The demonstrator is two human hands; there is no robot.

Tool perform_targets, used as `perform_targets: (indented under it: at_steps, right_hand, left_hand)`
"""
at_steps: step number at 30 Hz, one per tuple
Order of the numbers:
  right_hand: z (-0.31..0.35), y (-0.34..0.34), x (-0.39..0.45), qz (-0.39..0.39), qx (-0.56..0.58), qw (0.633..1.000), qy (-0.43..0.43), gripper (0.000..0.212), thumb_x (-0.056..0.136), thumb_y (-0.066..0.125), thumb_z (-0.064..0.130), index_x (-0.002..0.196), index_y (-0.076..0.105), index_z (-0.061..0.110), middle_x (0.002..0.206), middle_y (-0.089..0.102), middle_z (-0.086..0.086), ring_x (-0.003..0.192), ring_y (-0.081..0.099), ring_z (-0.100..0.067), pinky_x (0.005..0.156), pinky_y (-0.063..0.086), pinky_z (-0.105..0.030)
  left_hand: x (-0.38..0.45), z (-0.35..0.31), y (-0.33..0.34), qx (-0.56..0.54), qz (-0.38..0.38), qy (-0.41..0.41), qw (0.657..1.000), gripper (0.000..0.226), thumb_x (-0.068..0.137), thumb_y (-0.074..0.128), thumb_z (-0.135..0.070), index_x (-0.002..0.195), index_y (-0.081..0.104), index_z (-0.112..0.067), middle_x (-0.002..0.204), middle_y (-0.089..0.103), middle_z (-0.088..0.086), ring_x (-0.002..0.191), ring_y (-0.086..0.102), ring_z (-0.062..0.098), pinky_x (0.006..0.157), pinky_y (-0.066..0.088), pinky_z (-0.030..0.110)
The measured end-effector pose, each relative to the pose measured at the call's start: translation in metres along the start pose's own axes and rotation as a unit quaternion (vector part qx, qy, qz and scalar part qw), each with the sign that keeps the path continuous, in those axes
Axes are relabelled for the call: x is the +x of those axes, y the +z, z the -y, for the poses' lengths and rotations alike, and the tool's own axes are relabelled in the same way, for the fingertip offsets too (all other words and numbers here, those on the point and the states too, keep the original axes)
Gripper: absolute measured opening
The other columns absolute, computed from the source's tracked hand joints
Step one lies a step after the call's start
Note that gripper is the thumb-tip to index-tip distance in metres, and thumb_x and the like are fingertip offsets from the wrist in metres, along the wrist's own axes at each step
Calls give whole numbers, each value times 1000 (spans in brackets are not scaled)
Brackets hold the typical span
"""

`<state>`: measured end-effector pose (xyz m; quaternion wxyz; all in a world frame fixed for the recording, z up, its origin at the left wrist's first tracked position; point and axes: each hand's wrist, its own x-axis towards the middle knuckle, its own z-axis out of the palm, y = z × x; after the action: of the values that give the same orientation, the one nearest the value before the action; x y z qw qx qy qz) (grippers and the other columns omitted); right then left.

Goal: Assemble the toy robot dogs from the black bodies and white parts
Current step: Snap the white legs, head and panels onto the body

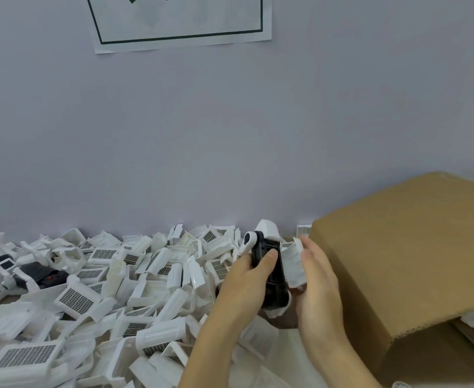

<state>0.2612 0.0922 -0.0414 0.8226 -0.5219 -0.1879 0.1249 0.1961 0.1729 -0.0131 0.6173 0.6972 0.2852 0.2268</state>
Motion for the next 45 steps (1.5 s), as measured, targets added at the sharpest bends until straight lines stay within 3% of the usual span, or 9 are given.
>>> perform_targets:
  at_steps: [3,5,10,15,23,27,31,36,45]
  right_hand:
    - [2,5,-5,8,-109,990,-92,32,108,41,20,123,61,40,129,61,12,119,57,2,102,48,-22]
    - [2,7,-7,24,-176,975,-130,31,105,46,20,122,59,42,127,55,15,114,54,6,90,47,-11]
    - [-1,4,-8,17,-227,966,-127,42,99,59,23,139,52,32,123,57,20,117,58,-7,99,50,-32]
    - [0,0,-7,11,-227,967,-117,39,90,73,21,128,66,26,109,72,15,101,69,-1,84,58,-21]
    - [0,1,-8,-6,-231,964,-131,46,86,78,24,130,66,23,111,73,10,100,70,-6,86,60,-33]
    - [2,-1,-8,-31,-225,963,-144,45,83,79,28,127,68,24,108,73,13,94,70,-1,79,60,-24]
    - [0,0,-8,-22,-218,966,-138,45,84,79,28,127,67,27,110,73,10,96,71,-7,81,61,-30]
    - [-3,-2,-5,0,-224,966,-131,44,82,82,27,124,68,29,106,72,10,95,71,-9,82,61,-37]
    - [-2,3,-10,-53,-177,973,-139,34,84,76,37,116,65,36,91,74,19,80,70,7,67,50,-7]
  left_hand:
    - [-3,-2,0,4,7,11,1000,25,101,52,-51,103,69,-33,93,75,-19,88,70,-5,74,52,14]
    - [-4,-2,1,4,6,5,1000,25,104,42,-54,108,63,-42,108,70,-20,107,65,0,91,51,21]
    - [-1,0,3,5,-16,11,1000,36,110,30,-41,123,63,-33,124,67,-9,125,58,13,113,41,40]
    - [3,1,3,-14,-62,26,998,39,110,31,-38,125,65,-29,124,68,-6,121,60,13,111,43,40]
    - [5,6,1,1,-35,67,997,36,111,33,-36,110,68,-29,95,73,-12,90,67,-1,77,50,16]
    - [4,8,6,21,-19,86,996,36,111,35,-33,107,69,-24,72,66,-13,56,58,-5,55,41,7]
    - [5,7,4,24,-31,95,995,35,110,35,-32,105,70,-31,86,74,-10,75,67,-6,68,47,10]
    - [3,7,4,4,-49,80,996,37,110,36,-34,101,71,-31,100,76,-7,100,70,9,99,52,42]
    - [3,5,11,-30,14,117,993,28,85,60,-55,98,74,-34,94,79,-5,89,76,12,79,59,33]
